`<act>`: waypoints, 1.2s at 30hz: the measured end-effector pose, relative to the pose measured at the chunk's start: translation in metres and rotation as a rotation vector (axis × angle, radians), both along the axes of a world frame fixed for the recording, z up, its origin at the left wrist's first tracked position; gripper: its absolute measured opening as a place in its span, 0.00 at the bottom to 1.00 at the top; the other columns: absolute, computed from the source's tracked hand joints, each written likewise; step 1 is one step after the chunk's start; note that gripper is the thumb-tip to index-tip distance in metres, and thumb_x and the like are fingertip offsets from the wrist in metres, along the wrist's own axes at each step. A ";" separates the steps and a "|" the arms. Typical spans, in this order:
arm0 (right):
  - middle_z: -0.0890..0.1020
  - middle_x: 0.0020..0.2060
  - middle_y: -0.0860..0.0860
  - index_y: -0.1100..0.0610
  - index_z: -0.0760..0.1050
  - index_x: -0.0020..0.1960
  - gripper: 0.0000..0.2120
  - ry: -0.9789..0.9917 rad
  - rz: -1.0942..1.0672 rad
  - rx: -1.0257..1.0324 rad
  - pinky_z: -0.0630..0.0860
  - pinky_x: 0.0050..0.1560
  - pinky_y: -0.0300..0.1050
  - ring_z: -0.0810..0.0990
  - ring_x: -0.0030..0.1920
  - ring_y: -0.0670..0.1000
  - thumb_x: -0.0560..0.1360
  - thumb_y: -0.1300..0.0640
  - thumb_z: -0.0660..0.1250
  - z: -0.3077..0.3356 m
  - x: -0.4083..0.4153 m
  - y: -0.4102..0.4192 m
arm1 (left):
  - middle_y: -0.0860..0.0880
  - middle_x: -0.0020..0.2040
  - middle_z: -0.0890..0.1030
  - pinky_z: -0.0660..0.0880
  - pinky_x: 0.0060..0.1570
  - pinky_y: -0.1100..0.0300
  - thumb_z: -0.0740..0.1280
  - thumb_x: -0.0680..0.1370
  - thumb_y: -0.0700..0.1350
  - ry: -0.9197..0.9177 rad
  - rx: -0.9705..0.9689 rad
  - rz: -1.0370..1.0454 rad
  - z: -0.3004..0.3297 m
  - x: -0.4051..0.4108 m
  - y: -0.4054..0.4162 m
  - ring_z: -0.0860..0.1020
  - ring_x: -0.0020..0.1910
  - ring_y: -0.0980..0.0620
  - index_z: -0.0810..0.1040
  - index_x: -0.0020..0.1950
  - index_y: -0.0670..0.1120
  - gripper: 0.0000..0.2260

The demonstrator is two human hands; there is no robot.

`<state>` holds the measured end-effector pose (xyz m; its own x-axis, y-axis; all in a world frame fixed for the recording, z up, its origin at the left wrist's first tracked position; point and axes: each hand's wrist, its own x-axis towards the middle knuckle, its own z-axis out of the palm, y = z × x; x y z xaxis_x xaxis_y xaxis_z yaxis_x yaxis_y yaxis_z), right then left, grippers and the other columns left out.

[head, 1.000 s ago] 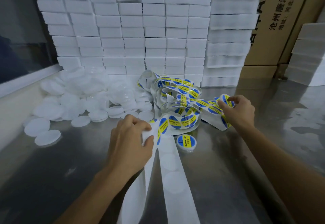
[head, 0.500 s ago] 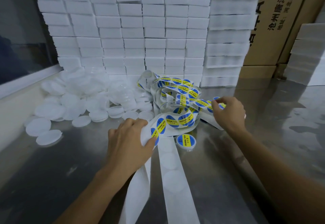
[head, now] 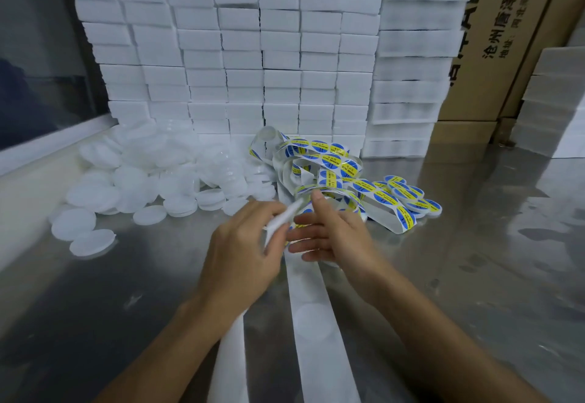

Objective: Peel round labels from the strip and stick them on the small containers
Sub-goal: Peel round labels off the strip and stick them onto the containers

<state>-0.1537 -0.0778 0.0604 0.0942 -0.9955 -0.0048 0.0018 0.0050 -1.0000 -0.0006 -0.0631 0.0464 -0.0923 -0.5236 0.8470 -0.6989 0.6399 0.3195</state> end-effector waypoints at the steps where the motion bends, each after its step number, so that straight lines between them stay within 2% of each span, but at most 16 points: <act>1: 0.86 0.36 0.54 0.62 0.80 0.47 0.23 -0.098 0.032 0.067 0.81 0.39 0.44 0.85 0.37 0.52 0.78 0.41 0.62 0.001 0.001 0.000 | 0.49 0.43 0.82 0.74 0.38 0.54 0.70 0.71 0.38 -0.047 -0.019 -0.042 -0.001 -0.002 0.001 0.80 0.41 0.49 0.81 0.49 0.43 0.07; 4: 0.84 0.34 0.53 0.58 0.82 0.39 0.11 -0.315 0.079 0.084 0.81 0.40 0.41 0.84 0.36 0.49 0.77 0.54 0.68 -0.002 -0.004 -0.002 | 0.48 0.45 0.83 0.77 0.39 0.53 0.71 0.71 0.33 -0.142 -0.014 -0.190 -0.003 -0.006 0.004 0.82 0.43 0.46 0.82 0.48 0.41 0.08; 6: 0.83 0.35 0.53 0.59 0.82 0.44 0.05 -0.373 0.084 0.057 0.79 0.39 0.40 0.82 0.34 0.48 0.76 0.62 0.68 -0.002 -0.009 -0.003 | 0.45 0.45 0.83 0.78 0.40 0.53 0.71 0.69 0.30 -0.165 -0.009 -0.281 -0.003 -0.009 0.005 0.82 0.44 0.44 0.83 0.46 0.39 0.09; 8: 0.84 0.36 0.53 0.60 0.79 0.54 0.11 -0.465 0.057 0.051 0.79 0.36 0.40 0.82 0.33 0.49 0.74 0.70 0.67 0.000 -0.012 -0.004 | 0.45 0.46 0.84 0.79 0.44 0.54 0.72 0.67 0.27 -0.178 -0.013 -0.338 -0.002 -0.011 0.005 0.83 0.46 0.46 0.84 0.45 0.38 0.11; 10: 0.84 0.37 0.52 0.60 0.77 0.59 0.18 -0.520 0.063 0.034 0.79 0.34 0.40 0.83 0.33 0.49 0.73 0.75 0.65 0.001 -0.014 -0.005 | 0.45 0.49 0.85 0.79 0.47 0.53 0.72 0.67 0.28 -0.205 0.000 -0.358 -0.003 -0.012 0.004 0.83 0.50 0.48 0.85 0.46 0.39 0.11; 13: 0.85 0.43 0.51 0.59 0.76 0.63 0.24 -0.567 0.104 -0.020 0.78 0.35 0.41 0.81 0.32 0.49 0.72 0.78 0.62 0.000 -0.017 -0.006 | 0.47 0.52 0.84 0.79 0.50 0.54 0.75 0.69 0.38 -0.213 0.046 -0.360 -0.007 -0.011 0.006 0.82 0.54 0.50 0.85 0.46 0.41 0.06; 15: 0.86 0.43 0.52 0.57 0.76 0.63 0.26 -0.578 0.128 -0.073 0.79 0.37 0.42 0.82 0.34 0.50 0.72 0.79 0.61 -0.001 -0.020 -0.007 | 0.49 0.51 0.81 0.77 0.49 0.58 0.76 0.69 0.47 -0.175 0.071 -0.335 -0.006 -0.012 0.009 0.80 0.52 0.53 0.83 0.44 0.43 0.09; 19: 0.85 0.52 0.53 0.58 0.79 0.58 0.25 -0.572 0.131 -0.138 0.82 0.44 0.43 0.85 0.47 0.51 0.72 0.81 0.58 -0.003 -0.021 -0.009 | 0.52 0.41 0.75 0.73 0.40 0.62 0.76 0.69 0.49 0.007 0.068 -0.167 0.000 -0.011 0.006 0.75 0.40 0.56 0.77 0.42 0.45 0.11; 22: 0.83 0.59 0.53 0.58 0.78 0.60 0.28 -0.550 0.127 -0.167 0.81 0.48 0.42 0.84 0.51 0.51 0.71 0.82 0.56 -0.004 -0.021 -0.010 | 0.54 0.40 0.79 0.77 0.37 0.63 0.78 0.65 0.53 0.263 0.377 -0.207 0.001 -0.007 0.004 0.79 0.38 0.53 0.76 0.46 0.51 0.16; 25: 0.78 0.65 0.52 0.56 0.72 0.69 0.34 -0.488 0.198 -0.206 0.81 0.50 0.45 0.83 0.55 0.50 0.70 0.83 0.56 -0.005 -0.020 -0.008 | 0.51 0.40 0.83 0.79 0.41 0.61 0.77 0.70 0.44 0.394 0.603 -0.331 -0.001 -0.009 0.001 0.82 0.39 0.51 0.80 0.48 0.51 0.10; 28: 0.72 0.71 0.46 0.51 0.65 0.74 0.42 -0.266 0.211 -0.344 0.78 0.56 0.50 0.77 0.65 0.50 0.69 0.84 0.58 -0.008 -0.019 -0.006 | 0.51 0.42 0.85 0.80 0.44 0.60 0.72 0.74 0.35 0.436 0.624 -0.406 0.000 -0.011 -0.001 0.83 0.41 0.49 0.82 0.47 0.51 0.10; 30: 0.69 0.73 0.47 0.49 0.62 0.75 0.43 -0.087 0.190 -0.470 0.78 0.58 0.49 0.76 0.66 0.50 0.70 0.83 0.60 -0.010 -0.017 -0.005 | 0.51 0.42 0.85 0.80 0.43 0.62 0.70 0.75 0.33 0.460 0.633 -0.433 0.000 -0.011 -0.001 0.84 0.41 0.48 0.82 0.48 0.50 0.12; 32: 0.67 0.75 0.48 0.48 0.65 0.73 0.37 0.112 0.101 -0.603 0.78 0.50 0.40 0.81 0.52 0.42 0.72 0.78 0.64 -0.012 -0.014 -0.002 | 0.55 0.40 0.85 0.79 0.39 0.65 0.69 0.75 0.33 0.509 0.645 -0.406 -0.001 -0.010 -0.003 0.83 0.38 0.52 0.81 0.47 0.50 0.12; 33: 0.67 0.74 0.48 0.47 0.69 0.70 0.33 0.214 0.025 -0.673 0.76 0.46 0.36 0.80 0.44 0.39 0.73 0.74 0.66 -0.013 -0.013 -0.002 | 0.56 0.37 0.84 0.77 0.36 0.67 0.69 0.75 0.33 0.544 0.651 -0.386 -0.002 -0.010 -0.004 0.83 0.37 0.56 0.81 0.46 0.51 0.12; 34: 0.68 0.73 0.48 0.45 0.72 0.66 0.28 0.294 -0.043 -0.736 0.75 0.44 0.35 0.78 0.43 0.37 0.73 0.71 0.68 -0.014 -0.012 -0.001 | 0.56 0.36 0.83 0.76 0.35 0.67 0.68 0.76 0.33 0.574 0.664 -0.382 -0.002 -0.009 -0.005 0.82 0.35 0.58 0.81 0.45 0.51 0.12; 36: 0.73 0.68 0.47 0.43 0.76 0.60 0.22 0.369 -0.113 -0.837 0.78 0.46 0.39 0.79 0.52 0.38 0.73 0.65 0.70 -0.018 -0.012 -0.002 | 0.52 0.35 0.83 0.77 0.34 0.65 0.66 0.77 0.33 0.587 0.692 -0.410 -0.003 -0.009 -0.006 0.82 0.35 0.56 0.81 0.46 0.48 0.11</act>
<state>-0.1661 -0.0800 0.0427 0.1322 -0.6909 0.7108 -0.3617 -0.7013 -0.6143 -0.0096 -0.0693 0.0435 -0.0413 -0.9409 0.3361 -0.0767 0.3384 0.9379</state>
